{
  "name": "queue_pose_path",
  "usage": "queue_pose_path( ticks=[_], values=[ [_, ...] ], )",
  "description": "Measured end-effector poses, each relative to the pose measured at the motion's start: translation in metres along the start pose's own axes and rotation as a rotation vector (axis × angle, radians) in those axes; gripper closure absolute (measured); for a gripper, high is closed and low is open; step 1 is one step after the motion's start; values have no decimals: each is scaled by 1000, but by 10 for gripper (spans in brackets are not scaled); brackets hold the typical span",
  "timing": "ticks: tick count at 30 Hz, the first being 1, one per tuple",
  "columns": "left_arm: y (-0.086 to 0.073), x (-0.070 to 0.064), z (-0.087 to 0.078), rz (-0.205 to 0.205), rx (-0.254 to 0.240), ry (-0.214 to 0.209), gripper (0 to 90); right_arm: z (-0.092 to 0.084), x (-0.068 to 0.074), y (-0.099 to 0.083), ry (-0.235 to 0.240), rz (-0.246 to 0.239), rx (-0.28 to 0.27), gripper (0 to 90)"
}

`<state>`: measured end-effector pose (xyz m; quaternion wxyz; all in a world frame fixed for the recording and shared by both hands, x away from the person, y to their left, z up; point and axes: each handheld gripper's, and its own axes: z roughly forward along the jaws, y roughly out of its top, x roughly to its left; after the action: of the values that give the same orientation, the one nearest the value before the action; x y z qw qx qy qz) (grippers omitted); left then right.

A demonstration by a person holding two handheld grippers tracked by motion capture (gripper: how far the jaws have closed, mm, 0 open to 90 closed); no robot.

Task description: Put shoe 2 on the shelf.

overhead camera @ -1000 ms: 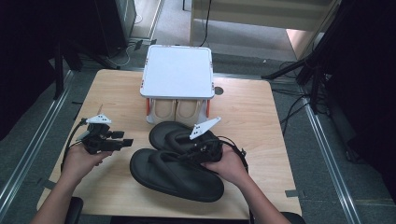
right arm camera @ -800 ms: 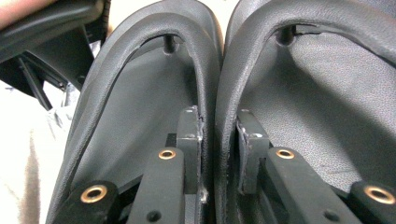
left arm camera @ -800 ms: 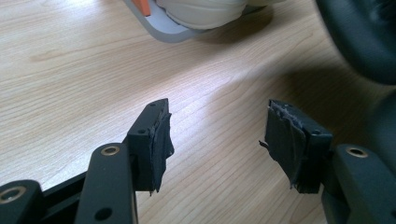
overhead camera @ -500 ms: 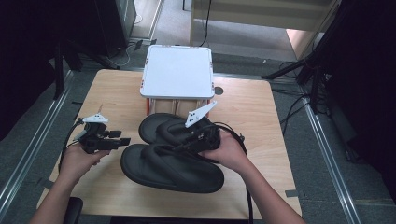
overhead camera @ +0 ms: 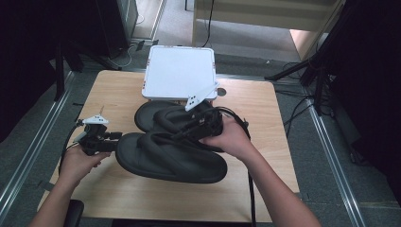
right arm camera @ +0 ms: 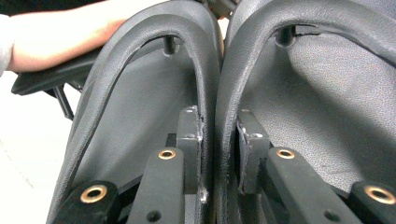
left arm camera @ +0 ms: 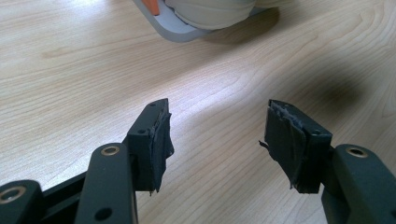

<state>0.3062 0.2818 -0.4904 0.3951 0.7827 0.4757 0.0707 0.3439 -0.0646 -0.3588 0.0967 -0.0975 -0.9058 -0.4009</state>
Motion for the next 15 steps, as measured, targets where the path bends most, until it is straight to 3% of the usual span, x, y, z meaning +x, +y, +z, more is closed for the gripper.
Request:
queue_pose_path(
  ticks=[9,15],
  values=[
    [0,-1,1,-5,-3,-2,415,-17,-11,29,-50,19,-21,769],
    [0,-2,2,-10,-12,0,415,-23,-27,44,-110,100,-51,772]
  ],
)
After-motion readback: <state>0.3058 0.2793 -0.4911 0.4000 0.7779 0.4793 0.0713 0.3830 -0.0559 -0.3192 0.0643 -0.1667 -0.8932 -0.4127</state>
